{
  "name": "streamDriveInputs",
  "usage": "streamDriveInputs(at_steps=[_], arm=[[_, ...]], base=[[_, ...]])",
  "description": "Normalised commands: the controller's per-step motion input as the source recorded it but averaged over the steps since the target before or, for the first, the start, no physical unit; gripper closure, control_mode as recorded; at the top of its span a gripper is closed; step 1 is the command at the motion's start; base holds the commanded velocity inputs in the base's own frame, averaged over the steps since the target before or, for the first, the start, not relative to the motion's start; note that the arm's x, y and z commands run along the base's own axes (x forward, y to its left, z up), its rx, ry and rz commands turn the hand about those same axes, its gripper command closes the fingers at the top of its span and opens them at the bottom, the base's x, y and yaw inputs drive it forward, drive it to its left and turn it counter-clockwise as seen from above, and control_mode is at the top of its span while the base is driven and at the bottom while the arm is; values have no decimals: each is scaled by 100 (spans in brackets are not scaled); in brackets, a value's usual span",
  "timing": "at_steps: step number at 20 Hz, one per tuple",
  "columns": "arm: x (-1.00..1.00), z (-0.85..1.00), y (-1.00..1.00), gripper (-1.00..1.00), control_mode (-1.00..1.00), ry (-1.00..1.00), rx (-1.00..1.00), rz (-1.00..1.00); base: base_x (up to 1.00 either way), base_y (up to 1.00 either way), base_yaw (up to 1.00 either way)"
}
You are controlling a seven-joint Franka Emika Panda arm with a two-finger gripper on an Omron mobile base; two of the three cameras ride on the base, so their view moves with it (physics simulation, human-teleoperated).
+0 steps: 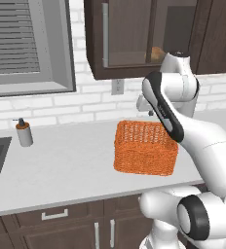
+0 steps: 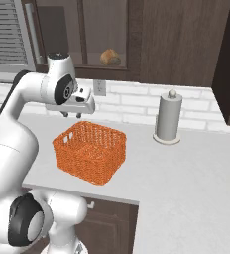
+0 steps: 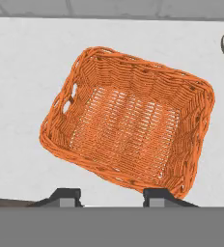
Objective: Open the cabinet, pick up the bread from the cabinet and place it in the basket. Then move the basket to the dining counter.
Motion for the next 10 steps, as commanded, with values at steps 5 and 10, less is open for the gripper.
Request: streamDriveInputs(at_steps=[5, 10], arm=[[-50, 0, -2, -100, -100, -9, 4, 0], [-86, 23, 2, -100, -100, -55, 7, -1]], base=[[0, 0, 0], [0, 0, 0]])
